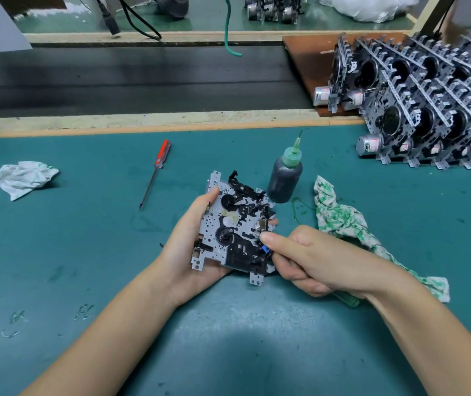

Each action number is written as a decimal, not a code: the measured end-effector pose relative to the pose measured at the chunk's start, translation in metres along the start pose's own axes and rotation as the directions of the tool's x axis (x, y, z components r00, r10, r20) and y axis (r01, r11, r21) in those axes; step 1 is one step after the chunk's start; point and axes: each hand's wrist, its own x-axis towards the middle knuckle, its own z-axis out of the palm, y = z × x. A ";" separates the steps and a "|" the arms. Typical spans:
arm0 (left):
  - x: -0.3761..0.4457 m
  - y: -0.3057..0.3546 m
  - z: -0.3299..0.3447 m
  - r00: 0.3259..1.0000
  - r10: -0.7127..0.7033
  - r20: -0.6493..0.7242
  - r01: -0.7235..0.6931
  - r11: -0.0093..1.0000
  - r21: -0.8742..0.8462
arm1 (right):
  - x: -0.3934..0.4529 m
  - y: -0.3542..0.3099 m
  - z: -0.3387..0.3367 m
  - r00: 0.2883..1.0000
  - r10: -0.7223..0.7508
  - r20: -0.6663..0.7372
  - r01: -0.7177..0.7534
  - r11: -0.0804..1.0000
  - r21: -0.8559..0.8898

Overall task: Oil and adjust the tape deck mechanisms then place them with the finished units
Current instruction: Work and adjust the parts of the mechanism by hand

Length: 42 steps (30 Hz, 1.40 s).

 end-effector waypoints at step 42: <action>-0.025 0.019 0.004 0.969 -0.239 0.066 0.193 0.894 0.405 | -0.021 0.015 -0.004 0.725 -0.672 -0.148 0.046 0.263 -0.964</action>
